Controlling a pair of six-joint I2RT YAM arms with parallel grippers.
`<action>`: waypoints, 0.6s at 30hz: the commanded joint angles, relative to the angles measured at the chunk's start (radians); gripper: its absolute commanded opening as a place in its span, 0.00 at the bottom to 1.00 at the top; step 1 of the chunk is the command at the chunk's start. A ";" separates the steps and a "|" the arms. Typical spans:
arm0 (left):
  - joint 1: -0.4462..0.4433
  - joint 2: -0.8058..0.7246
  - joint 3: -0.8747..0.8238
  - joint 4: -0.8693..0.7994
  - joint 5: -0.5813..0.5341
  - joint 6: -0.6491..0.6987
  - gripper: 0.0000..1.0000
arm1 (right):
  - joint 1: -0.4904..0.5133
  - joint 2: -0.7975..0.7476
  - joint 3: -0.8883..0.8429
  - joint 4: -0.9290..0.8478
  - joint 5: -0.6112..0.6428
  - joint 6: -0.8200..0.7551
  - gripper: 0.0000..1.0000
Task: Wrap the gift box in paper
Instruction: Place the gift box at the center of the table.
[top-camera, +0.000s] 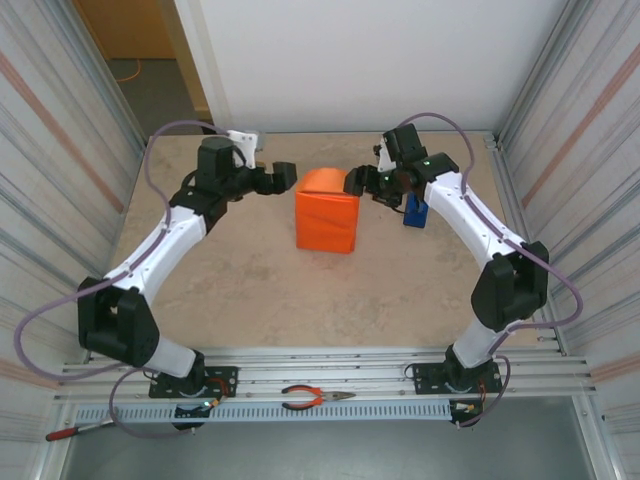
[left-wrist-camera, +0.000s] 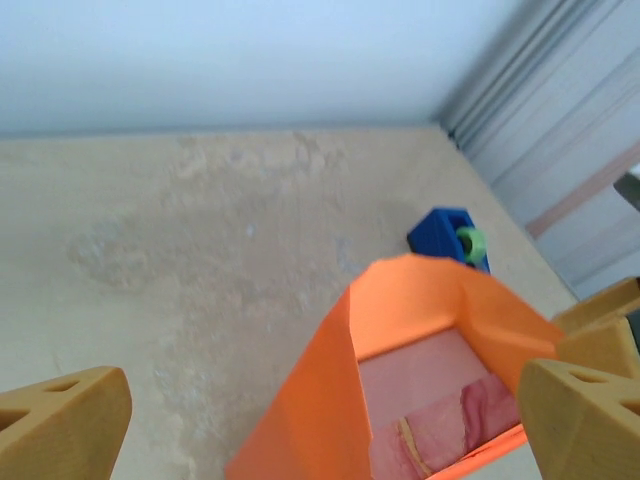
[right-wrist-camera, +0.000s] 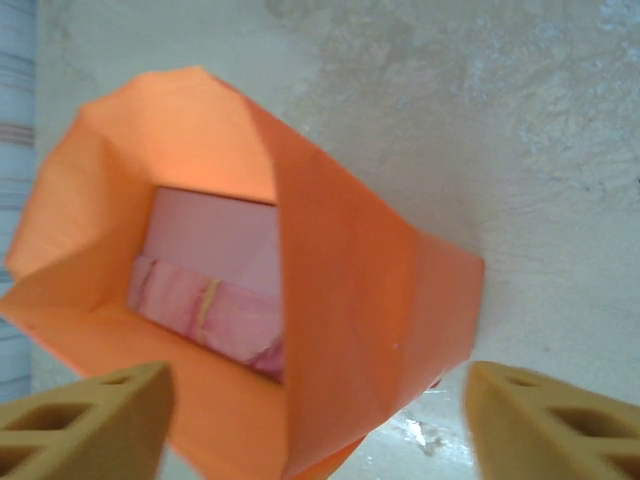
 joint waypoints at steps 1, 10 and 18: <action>0.033 -0.065 -0.075 0.157 -0.046 -0.028 0.99 | -0.004 -0.062 0.007 0.028 -0.012 0.007 0.96; 0.051 -0.130 -0.207 0.295 0.117 -0.067 0.99 | -0.009 -0.109 -0.057 0.105 0.004 0.027 0.98; -0.060 -0.189 -0.377 0.281 0.010 0.018 0.99 | -0.010 -0.070 -0.031 0.067 0.009 -0.027 0.99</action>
